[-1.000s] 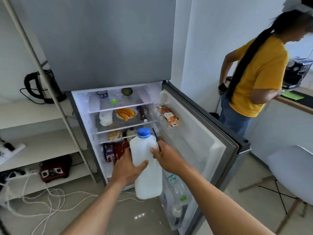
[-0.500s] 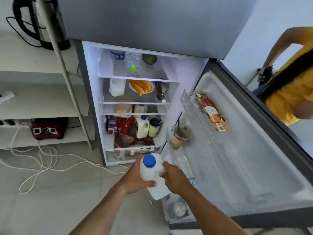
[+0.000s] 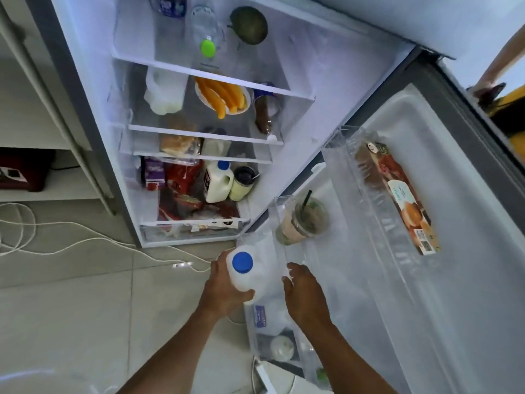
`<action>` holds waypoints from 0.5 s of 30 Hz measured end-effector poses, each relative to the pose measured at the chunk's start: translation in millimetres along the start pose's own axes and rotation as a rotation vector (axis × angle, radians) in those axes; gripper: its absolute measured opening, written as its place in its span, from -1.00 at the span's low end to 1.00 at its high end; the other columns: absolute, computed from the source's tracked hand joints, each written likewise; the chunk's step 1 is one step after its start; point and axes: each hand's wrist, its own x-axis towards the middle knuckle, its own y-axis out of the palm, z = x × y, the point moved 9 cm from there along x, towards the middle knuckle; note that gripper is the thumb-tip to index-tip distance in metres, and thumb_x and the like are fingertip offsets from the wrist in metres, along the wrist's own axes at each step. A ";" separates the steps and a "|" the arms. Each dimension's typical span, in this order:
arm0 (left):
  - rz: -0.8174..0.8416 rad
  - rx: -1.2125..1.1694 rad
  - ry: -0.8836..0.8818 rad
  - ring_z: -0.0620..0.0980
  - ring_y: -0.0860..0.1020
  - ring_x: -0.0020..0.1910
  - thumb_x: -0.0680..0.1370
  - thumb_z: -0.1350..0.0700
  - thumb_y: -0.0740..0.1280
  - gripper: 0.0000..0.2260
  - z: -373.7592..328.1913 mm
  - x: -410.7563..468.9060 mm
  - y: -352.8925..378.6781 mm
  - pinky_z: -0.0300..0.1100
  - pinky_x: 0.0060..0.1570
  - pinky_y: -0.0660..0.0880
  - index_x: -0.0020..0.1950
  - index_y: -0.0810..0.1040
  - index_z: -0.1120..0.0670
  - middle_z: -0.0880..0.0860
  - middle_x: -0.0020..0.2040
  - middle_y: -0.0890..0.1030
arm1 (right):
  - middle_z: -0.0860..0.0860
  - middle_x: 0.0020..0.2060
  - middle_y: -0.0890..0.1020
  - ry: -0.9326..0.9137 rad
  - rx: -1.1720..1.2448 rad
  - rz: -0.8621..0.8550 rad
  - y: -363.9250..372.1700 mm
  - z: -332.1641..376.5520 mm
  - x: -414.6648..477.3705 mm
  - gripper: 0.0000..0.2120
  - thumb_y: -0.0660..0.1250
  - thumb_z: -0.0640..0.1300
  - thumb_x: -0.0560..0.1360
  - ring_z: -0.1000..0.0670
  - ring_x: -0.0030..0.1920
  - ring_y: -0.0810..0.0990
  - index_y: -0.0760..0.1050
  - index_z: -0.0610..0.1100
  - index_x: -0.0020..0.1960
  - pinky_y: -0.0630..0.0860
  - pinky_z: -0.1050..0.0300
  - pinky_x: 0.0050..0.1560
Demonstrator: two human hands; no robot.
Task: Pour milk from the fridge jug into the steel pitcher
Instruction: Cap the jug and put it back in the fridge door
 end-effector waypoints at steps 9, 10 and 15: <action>0.002 -0.020 -0.084 0.07 0.53 0.22 0.13 0.04 0.69 -0.04 31.4 48.9 52.3 0.08 0.16 0.59 0.43 0.28 0.00 0.02 0.31 0.41 | -0.02 0.18 0.58 0.034 -0.049 -0.011 2.8 -16.5 29.9 -0.75 0.20 -0.17 0.60 0.01 0.16 0.56 0.46 -0.10 0.26 0.45 0.22 0.21; 0.009 -0.006 -0.093 0.06 0.52 0.21 0.13 0.02 0.68 -0.04 34.2 52.1 57.5 0.02 0.15 0.58 0.42 0.26 -0.03 -0.01 0.30 0.38 | -0.02 0.14 0.60 0.033 -0.046 -0.010 1.1 -16.3 31.6 -0.77 0.22 -0.18 0.59 0.00 0.13 0.57 0.48 -0.11 0.23 0.46 0.23 0.17; 0.114 0.079 -0.071 0.01 0.48 0.18 0.16 -0.02 0.69 0.02 49.0 74.2 89.1 -0.15 0.10 0.50 0.46 0.16 -0.04 -0.02 0.31 0.31 | -0.04 -0.07 0.63 -0.002 -0.040 -0.004 -0.5 -10.1 35.4 -0.92 0.26 -0.20 0.57 -0.01 -0.08 0.60 0.50 -0.14 0.03 0.51 0.21 -0.03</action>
